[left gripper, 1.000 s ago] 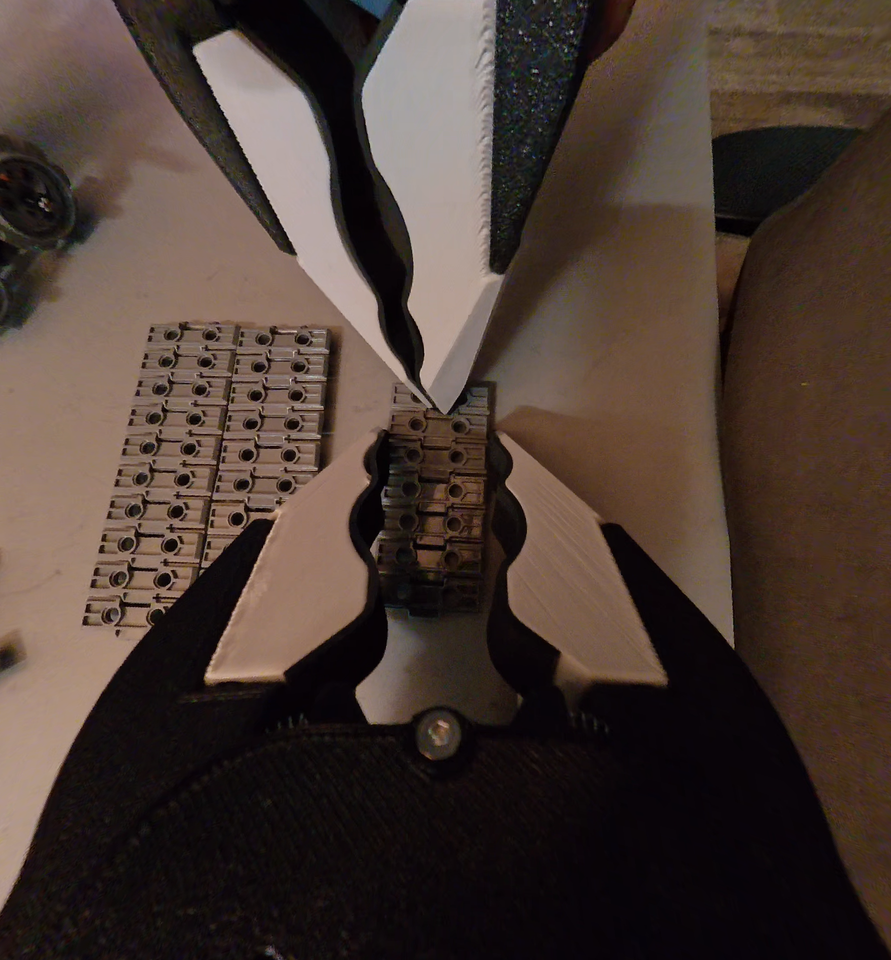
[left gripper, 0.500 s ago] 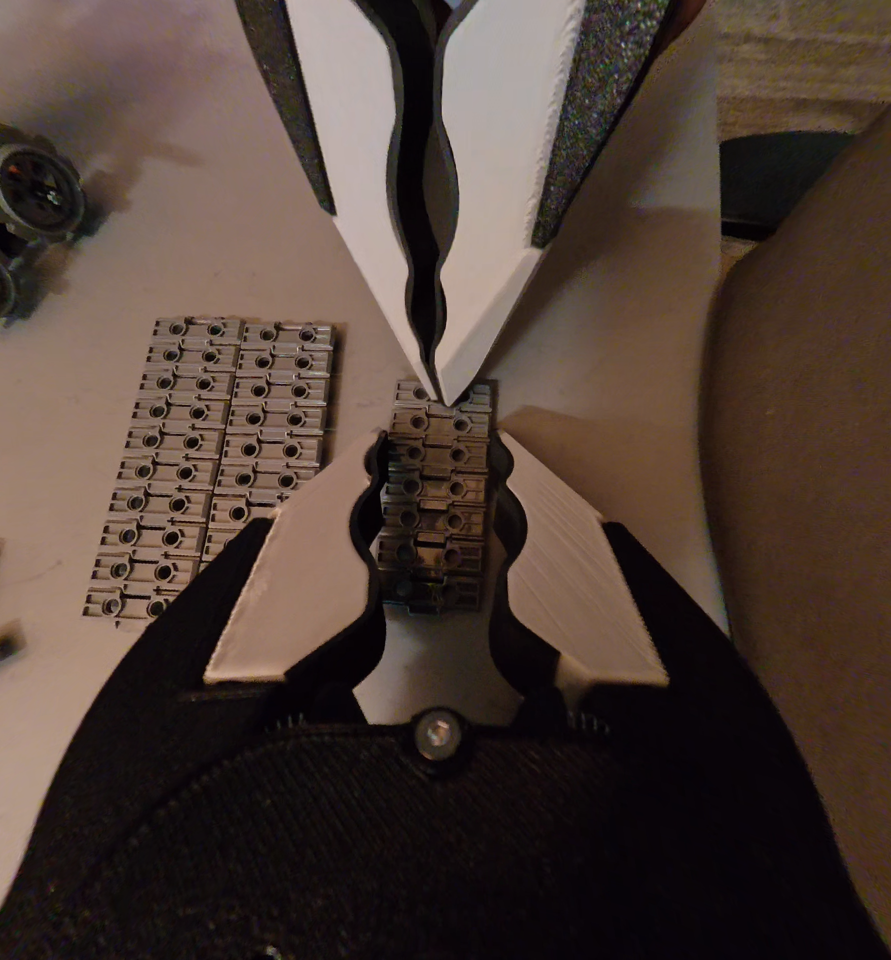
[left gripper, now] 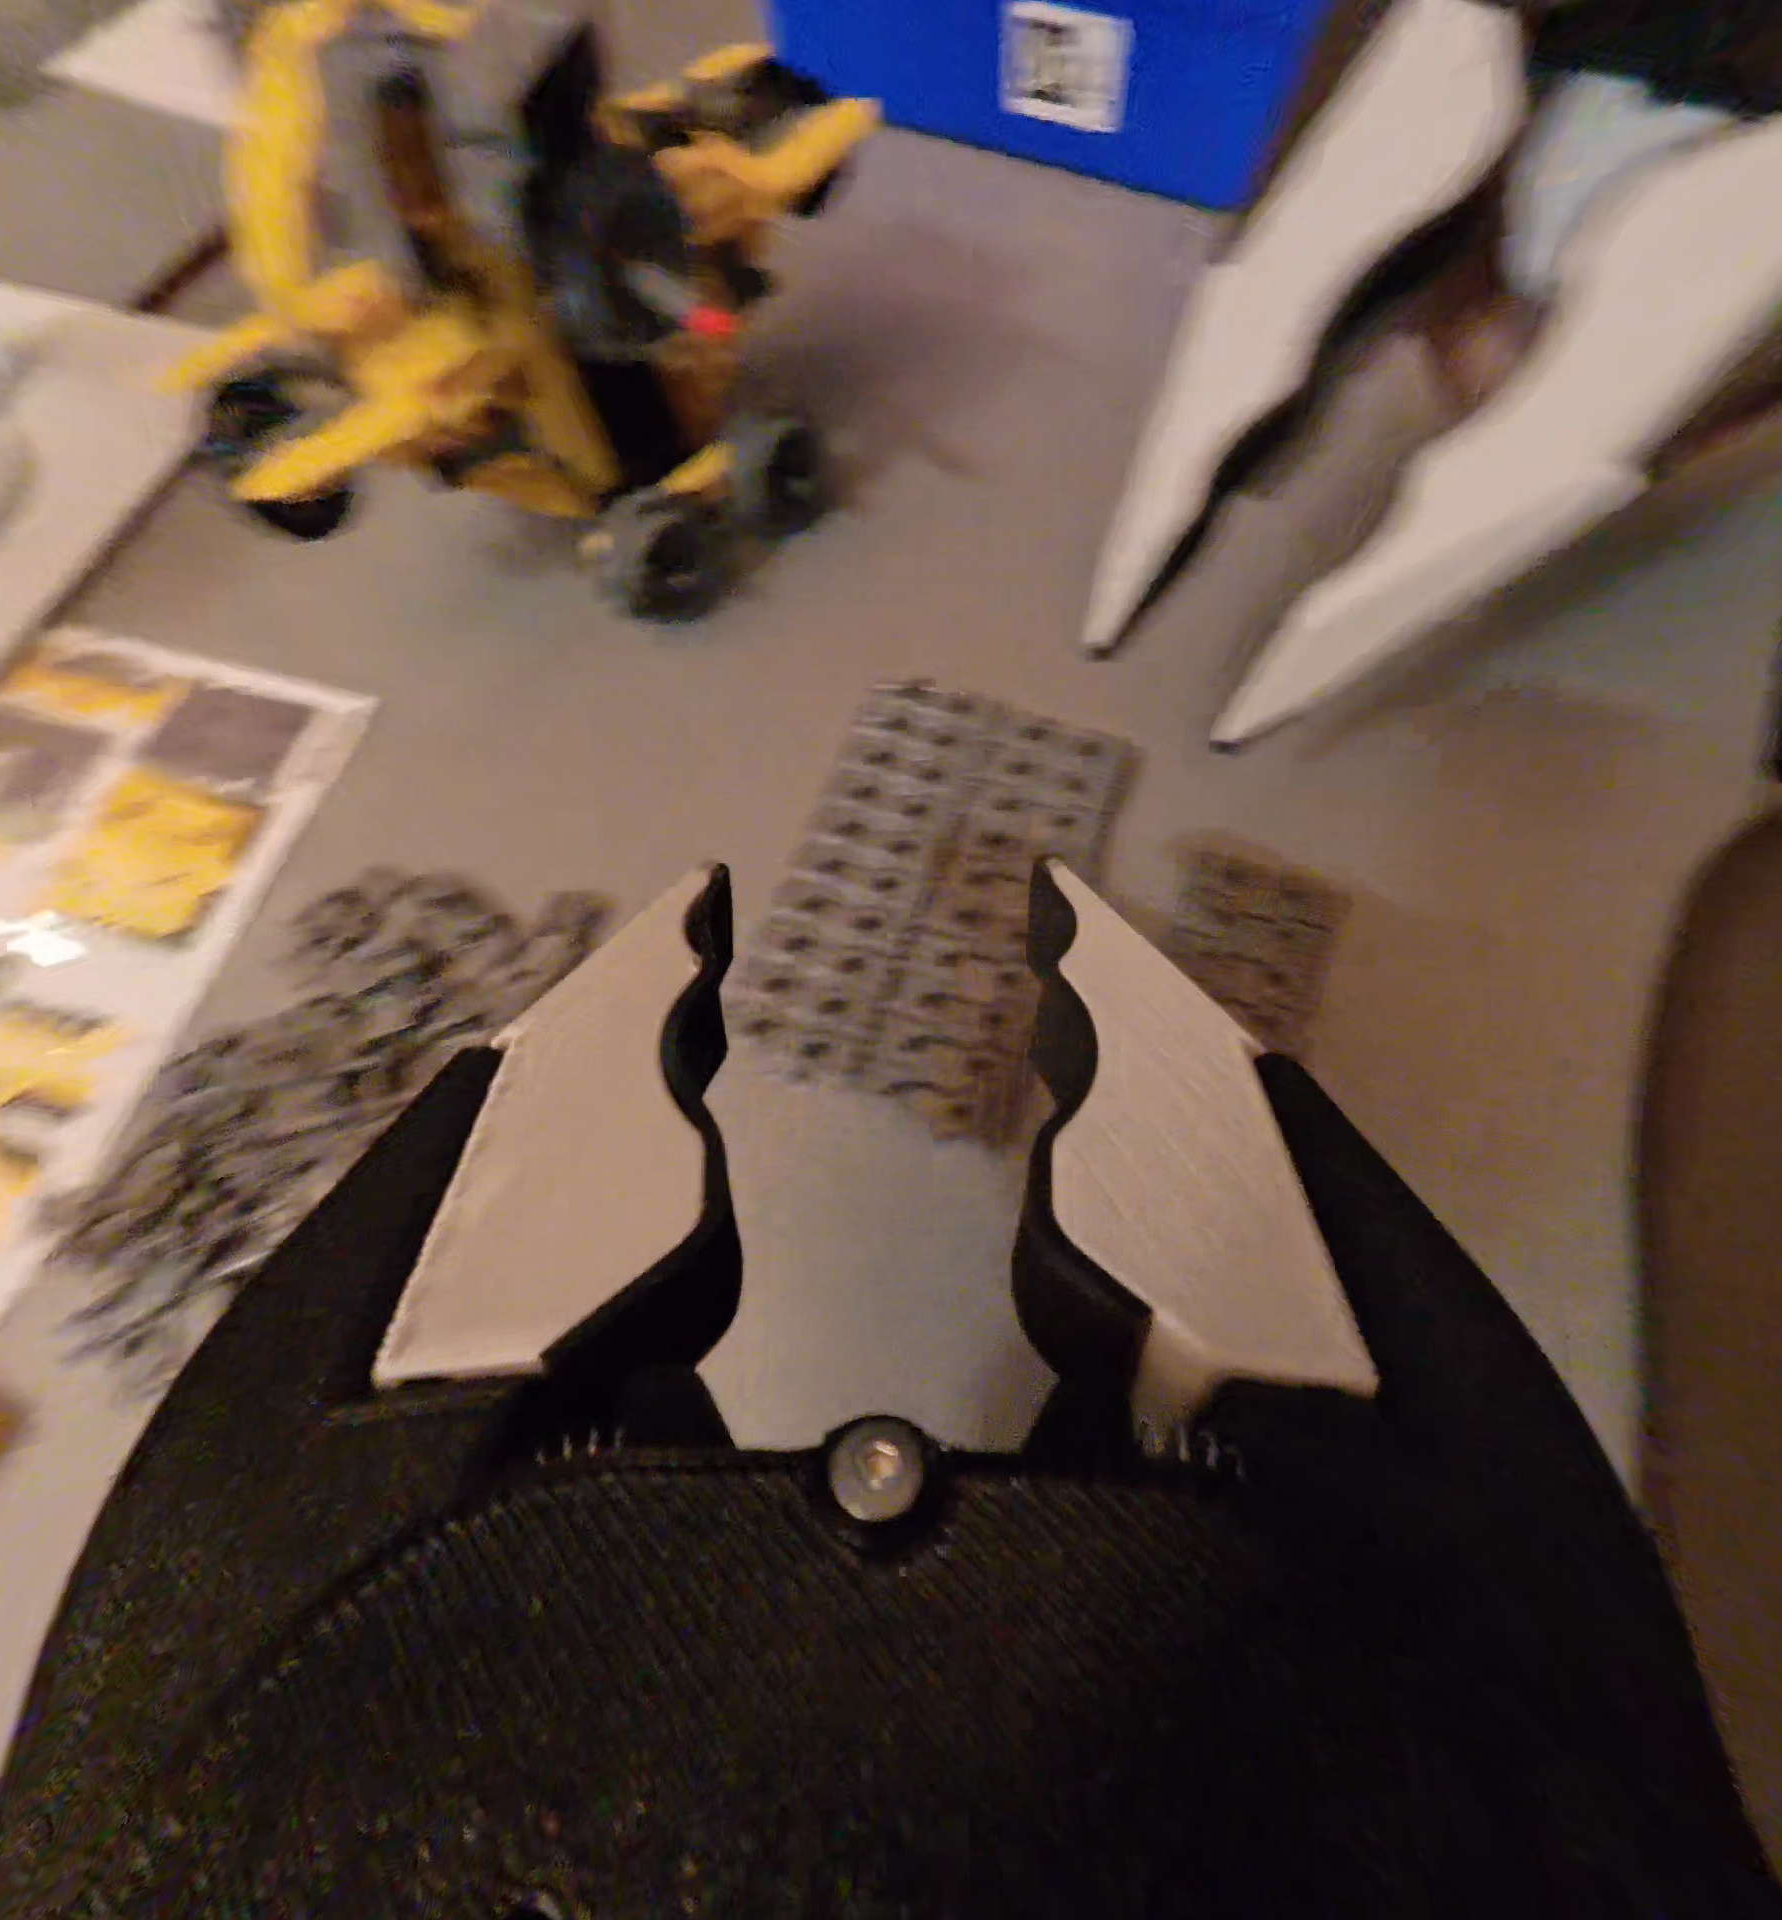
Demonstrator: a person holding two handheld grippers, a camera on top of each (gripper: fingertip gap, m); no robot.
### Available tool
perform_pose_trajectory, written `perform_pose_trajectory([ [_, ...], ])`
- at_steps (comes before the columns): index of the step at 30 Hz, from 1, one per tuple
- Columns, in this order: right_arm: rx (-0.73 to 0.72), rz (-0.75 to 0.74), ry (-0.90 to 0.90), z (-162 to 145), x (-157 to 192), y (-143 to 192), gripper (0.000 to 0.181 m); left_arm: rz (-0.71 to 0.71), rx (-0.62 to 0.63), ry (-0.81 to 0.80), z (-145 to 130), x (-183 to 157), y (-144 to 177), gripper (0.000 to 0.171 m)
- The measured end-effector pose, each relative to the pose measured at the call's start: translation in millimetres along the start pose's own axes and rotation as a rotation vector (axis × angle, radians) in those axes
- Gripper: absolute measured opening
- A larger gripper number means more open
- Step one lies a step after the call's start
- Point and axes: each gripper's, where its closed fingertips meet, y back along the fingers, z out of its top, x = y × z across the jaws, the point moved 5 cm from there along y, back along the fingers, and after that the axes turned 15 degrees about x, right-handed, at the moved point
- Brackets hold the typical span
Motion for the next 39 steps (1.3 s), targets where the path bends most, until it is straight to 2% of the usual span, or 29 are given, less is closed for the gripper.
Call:
perform_pose_trajectory([
  [4,-0.115,-0.08,0.008,11.2,2.2,-5.1,0.028,0.118,0.066,0.131,-12.1,60.2,-0.2,0.051],
  [8,-0.129,-0.142,0.006,5.9,4.5,-12.2,0.029,0.147,0.181,0.186,-36.1,87.7,-18.0,0.039],
  [10,-0.119,-0.17,0.007,0.6,4.5,-13.9,0.029,0.128,0.176,0.179,-40.0,85.3,-23.5,0.032],
  [12,-0.112,-0.184,0.006,-4.0,3.9,-14.8,0.029,0.118,0.169,0.168,-40.7,81.3,-27.3,0.033],
  [15,-0.11,-0.183,-0.001,-8.0,2.3,-15.2,0.029,0.142,0.174,0.155,-39.8,81.2,-33.3,0.048],
  [17,-0.116,-0.183,-0.005,-8.4,1.7,-14.7,0.029,0.143,0.188,0.154,-39.8,82.5,-37.8,0.052],
  [21,-0.142,-0.205,-0.007,-7.9,1.1,-10.9,0.029,0.113,0.203,0.166,-41.0,81.0,-42.7,0.037],
  [26,-0.148,-0.222,-0.031,-14.3,-2.3,-7.0,0.029,0.14,0.169,0.154,-39.2,78.8,-33.6,0.037],
  [31,-0.139,-0.234,-0.072,-23.6,-8.9,1.8,0.03,0.113,0.054,0.058,-17.7,52.3,-14.0,0.037],
  [35,-0.15,-0.214,-0.123,-30.1,-12.2,11.7,0.031,-0.084,-0.007,-0.139,0.7,-9.0,-12.6,0.037],
  [39,-0.109,-0.239,-0.137,-41.3,-14.5,15.7,0.031,-0.256,-0.002,-0.234,10.9,-70.0,-28.9,0.037],
])
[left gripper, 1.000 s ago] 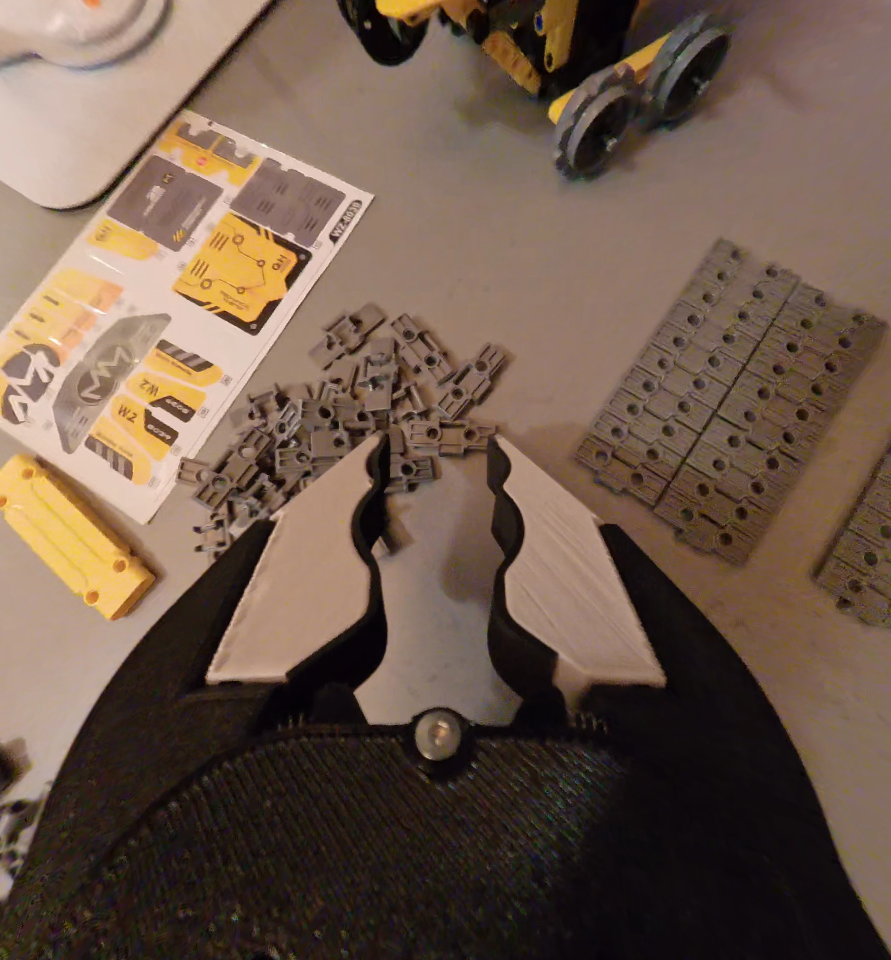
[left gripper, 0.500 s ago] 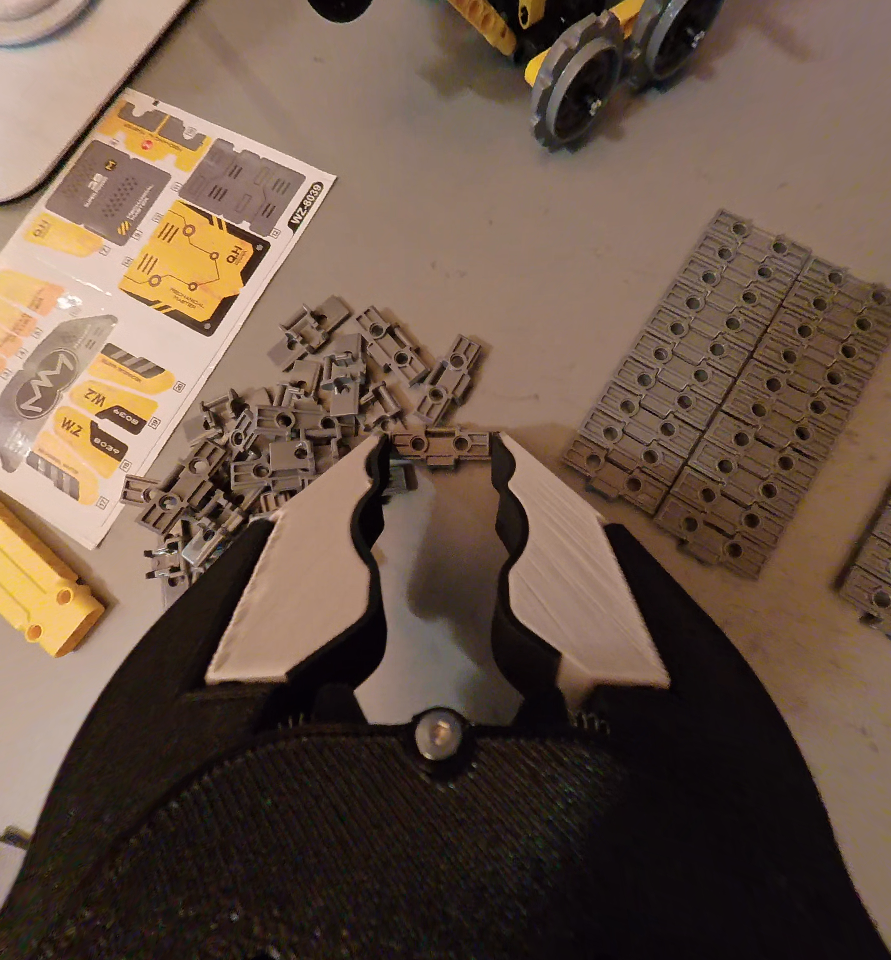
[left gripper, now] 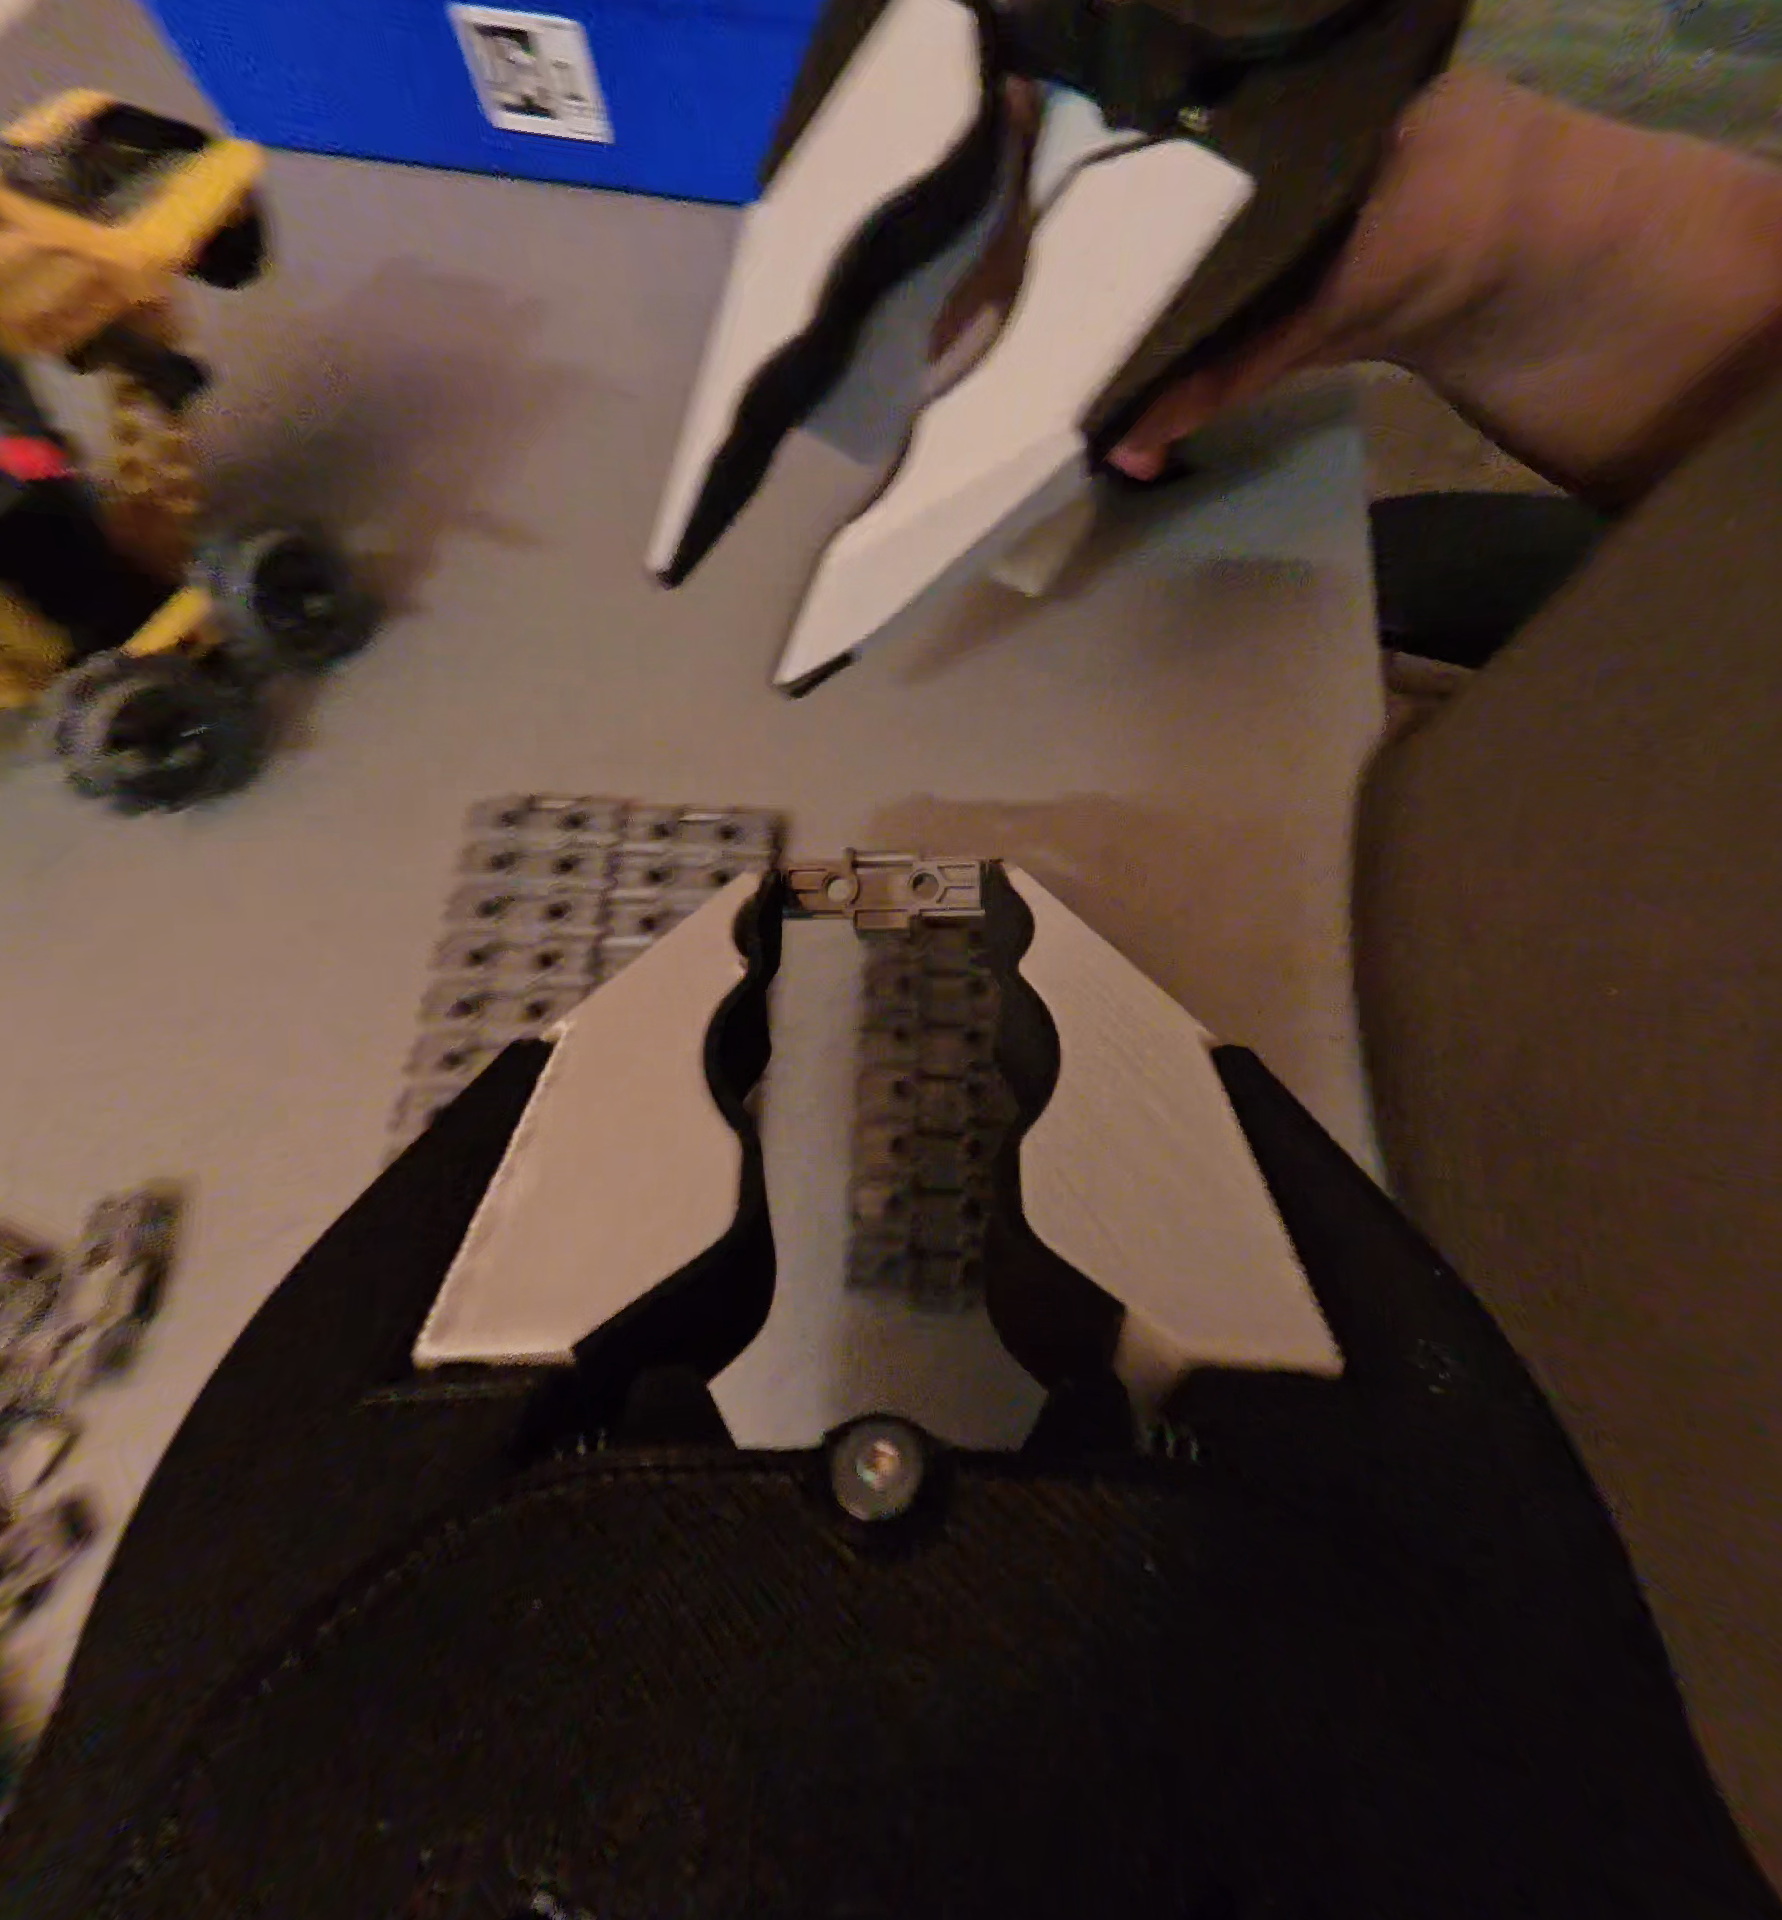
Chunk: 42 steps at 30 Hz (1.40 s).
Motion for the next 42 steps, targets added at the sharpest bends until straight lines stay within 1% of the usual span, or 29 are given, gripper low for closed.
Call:
perform_pose_trajectory([
  [3,0.02,-0.018,0.006,-5.5,0.6,1.4,0.031,-0.02,0.043,-0.053,7.1,-17.0,-22.4,0.037],
  [5,0.024,-0.02,0.01,-7.5,3.0,1.8,0.031,-0.035,0.077,-0.062,7.1,-19.9,-33.3,0.037],
  [8,0.042,-0.029,0.024,-11.9,6.0,1.6,0.032,-0.031,0.124,-0.06,3.5,-18.6,-40.7,0.037],
  [12,0.078,-0.044,0.045,-18.4,7.1,0.1,0.033,0.003,0.158,-0.069,-0.7,-16.3,-42.9,0.037],
  [26,0.123,-0.061,0.079,-20.5,10.4,-7.6,0.033,0.015,0.169,-0.061,-6.0,-11.8,-37.8,0.037],
  [29,0.131,-0.062,0.088,-20.4,12.5,-9.3,0.034,0.009,0.172,-0.057,-7.3,-12.6,-38.8,0.044],
  [32,0.112,0.001,0.096,-16.0,18.9,-9.6,0.035,0.012,0.162,-0.055,-7.3,-13.5,-36.1,0.051],
  [33,0.103,0.044,0.095,-13.8,21.8,-8.9,0.031,0.014,0.156,-0.051,-7.6,-13.3,-34.3,0.052],
  [36,0.096,0.206,0.098,-8.8,30.6,-6.5,0.0,0.015,0.153,-0.031,-11.9,-11.7,-29.9,0.052],
  [39,0.138,0.347,0.104,-5.7,39.9,-12.7,0.0,0.02,0.164,-0.011,-19.8,-10.1,-30.1,0.051],
  [42,0.219,0.373,0.143,-8.8,45.3,-24.4,0.0,0.014,0.147,0.004,-22.7,-10.1,-30.8,0.051],
])
